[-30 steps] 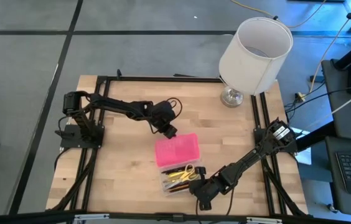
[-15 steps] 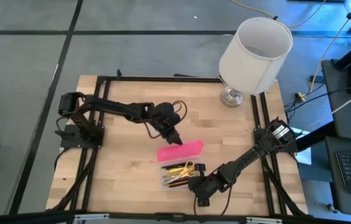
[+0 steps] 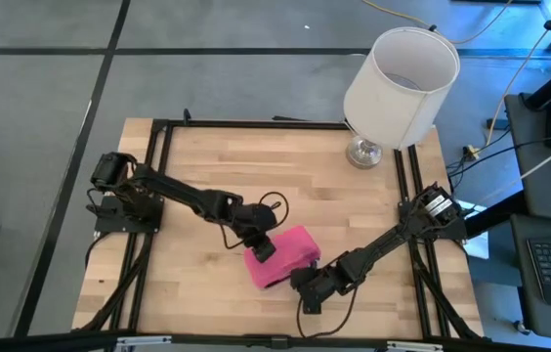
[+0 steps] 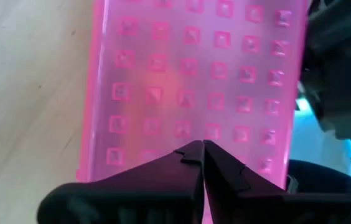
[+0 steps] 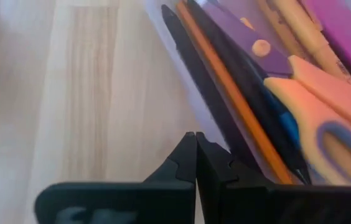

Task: Pick & place school supplies into a supply box
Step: Close the pink supply box

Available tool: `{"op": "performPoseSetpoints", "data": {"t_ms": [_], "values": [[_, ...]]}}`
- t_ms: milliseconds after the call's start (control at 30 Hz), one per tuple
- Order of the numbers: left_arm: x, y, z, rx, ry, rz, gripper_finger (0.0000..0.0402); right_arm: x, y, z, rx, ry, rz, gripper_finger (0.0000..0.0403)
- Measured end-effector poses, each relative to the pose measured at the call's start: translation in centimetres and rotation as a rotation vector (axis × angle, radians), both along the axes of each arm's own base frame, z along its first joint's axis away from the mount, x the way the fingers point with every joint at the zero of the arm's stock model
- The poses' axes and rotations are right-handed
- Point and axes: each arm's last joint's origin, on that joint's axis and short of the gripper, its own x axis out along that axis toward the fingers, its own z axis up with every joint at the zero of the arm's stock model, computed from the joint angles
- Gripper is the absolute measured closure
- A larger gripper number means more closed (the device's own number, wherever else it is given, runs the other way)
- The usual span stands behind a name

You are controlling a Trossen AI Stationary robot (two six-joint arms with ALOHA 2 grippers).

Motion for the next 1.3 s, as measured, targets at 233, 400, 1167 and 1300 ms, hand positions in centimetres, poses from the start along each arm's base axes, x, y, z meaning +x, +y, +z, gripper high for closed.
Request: {"op": "performPoseSetpoints", "data": {"t_ms": [233,400,1167,1300], "values": [[-0.1,-1.0,-0.3,0.021,0.005,0.019,0.0398,0.0,0.2,0.1,0.025,-0.002,0.002,0.0400],[0.0,-1.1,-0.2,0.026,-0.001,0.023,0.0398,-0.3,0.1,1.0,0.072,0.016,-0.017,0.0400],[0.4,-1.1,0.2,0.054,-0.071,0.024,0.0398,-0.5,1.0,8.8,0.165,0.242,0.080,0.0400],[0.4,-1.0,0.2,0.055,-0.073,0.026,0.0398,-0.8,1.0,8.8,0.164,0.271,0.064,0.0400]]}}
